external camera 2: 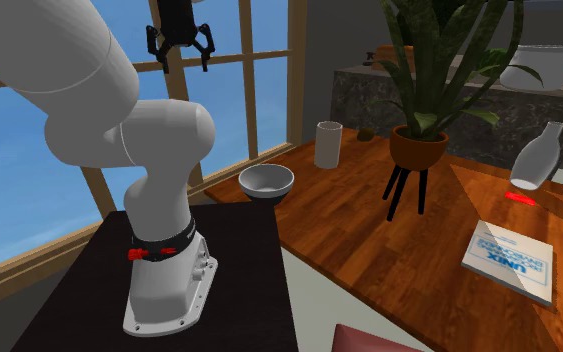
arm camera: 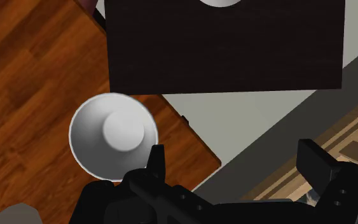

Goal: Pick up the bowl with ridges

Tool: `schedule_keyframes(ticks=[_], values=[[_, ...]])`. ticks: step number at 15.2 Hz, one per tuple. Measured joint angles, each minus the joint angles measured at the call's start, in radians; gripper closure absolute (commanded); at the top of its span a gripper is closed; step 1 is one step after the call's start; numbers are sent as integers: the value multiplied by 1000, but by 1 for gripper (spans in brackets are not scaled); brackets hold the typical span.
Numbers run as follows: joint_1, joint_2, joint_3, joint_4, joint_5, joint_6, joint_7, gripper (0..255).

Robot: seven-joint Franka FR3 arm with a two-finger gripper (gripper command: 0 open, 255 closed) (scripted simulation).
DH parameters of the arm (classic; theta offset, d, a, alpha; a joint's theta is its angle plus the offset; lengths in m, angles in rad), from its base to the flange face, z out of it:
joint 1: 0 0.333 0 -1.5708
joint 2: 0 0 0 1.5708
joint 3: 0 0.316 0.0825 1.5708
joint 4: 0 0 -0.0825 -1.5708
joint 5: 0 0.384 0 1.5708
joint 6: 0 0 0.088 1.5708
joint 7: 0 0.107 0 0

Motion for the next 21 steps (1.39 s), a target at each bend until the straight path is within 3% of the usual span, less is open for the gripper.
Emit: schedule_keyframes(ticks=[4,11,17,21], values=[[-5,-5,-7,-68,-18,75,-4,0],[-37,11,-50,-292,-97,362,-21,0],[-77,133,-94,-418,-183,651,-20,0],[-107,290,-118,-447,-246,865,-3,0]])
